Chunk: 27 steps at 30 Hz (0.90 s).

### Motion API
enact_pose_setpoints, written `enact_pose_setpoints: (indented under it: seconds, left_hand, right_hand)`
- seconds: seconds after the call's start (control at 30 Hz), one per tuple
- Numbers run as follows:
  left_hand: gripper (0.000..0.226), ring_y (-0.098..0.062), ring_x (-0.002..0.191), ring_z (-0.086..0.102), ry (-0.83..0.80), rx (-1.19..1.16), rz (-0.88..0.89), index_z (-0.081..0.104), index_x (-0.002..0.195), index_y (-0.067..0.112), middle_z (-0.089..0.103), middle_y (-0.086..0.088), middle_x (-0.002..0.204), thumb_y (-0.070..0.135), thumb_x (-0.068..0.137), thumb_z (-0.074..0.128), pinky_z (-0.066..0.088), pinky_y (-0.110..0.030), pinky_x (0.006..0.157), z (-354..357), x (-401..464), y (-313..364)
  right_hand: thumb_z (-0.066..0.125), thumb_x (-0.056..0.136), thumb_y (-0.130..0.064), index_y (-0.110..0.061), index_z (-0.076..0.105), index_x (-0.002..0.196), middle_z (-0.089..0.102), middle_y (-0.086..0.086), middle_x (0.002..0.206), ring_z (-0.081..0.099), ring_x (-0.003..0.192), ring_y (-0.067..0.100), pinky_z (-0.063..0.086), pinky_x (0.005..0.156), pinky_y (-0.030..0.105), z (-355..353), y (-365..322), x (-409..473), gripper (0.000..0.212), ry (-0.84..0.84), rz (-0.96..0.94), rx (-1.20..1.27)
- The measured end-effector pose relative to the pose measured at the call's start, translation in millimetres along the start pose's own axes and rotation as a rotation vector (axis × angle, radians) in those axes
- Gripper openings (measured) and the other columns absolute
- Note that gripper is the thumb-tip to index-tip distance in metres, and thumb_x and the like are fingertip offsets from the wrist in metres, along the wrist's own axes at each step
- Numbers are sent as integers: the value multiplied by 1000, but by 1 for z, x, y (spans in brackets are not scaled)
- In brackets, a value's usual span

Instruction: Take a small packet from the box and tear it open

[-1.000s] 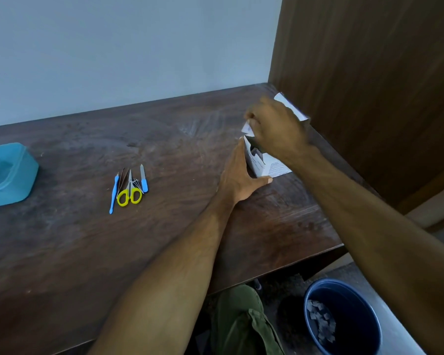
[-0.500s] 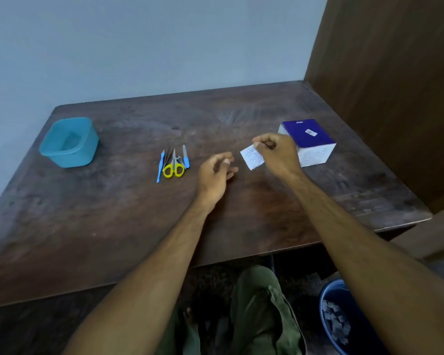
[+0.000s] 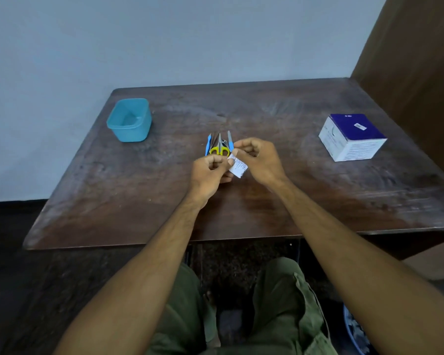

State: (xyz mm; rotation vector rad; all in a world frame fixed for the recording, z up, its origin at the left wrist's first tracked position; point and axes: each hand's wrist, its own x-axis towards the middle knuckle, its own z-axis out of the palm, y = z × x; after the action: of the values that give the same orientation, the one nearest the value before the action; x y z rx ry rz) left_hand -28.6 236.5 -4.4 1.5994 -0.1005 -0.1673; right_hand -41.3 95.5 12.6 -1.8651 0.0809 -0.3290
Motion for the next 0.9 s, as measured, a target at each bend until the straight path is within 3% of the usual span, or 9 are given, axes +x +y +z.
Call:
enact_pose_setpoints:
  seconds: [0.17, 0.3, 0.63, 0.9]
  left_hand:
    - [9, -5, 54, 60, 176, -378, -102, 65, 81, 7, 65, -2, 64, 9, 90, 65, 55, -19, 59, -31, -3, 2]
    - [14, -6, 60, 62, 266, -551, -148, 63, 77, 10, 67, -4, 76, 10, 91, 64, 55, -18, 60, -60, -7, 6]
    - [10, -8, 63, 65, 330, -436, -70, 66, 85, 9, 70, -6, 80, 13, 93, 62, 56, -21, 63, -120, -13, -1]
    - [6, -7, 64, 66, 371, -315, -3, 64, 96, 6, 69, -7, 84, 11, 93, 61, 56, -20, 62, -140, -6, -11]
  right_hand:
    - [59, 95, -21, -11, 67, 90, 68, 5, 79, 64, 65, 11, 52, 55, 22, 25, -1, -11, 13, 36, 167, 321]
    - [61, 94, -19, -11, 67, 93, 67, 5, 79, 64, 64, 9, 52, 57, 21, 46, 1, -23, 9, -16, 213, 383]
    - [61, 93, -16, -18, 67, 90, 69, -1, 82, 65, 67, 10, 50, 56, 20, 125, -22, -22, 7, -123, 141, 347]
    - [59, 94, -12, -5, 68, 97, 71, 6, 87, 65, 65, 10, 51, 57, 20, 149, -23, -14, 11, -159, 121, 352]
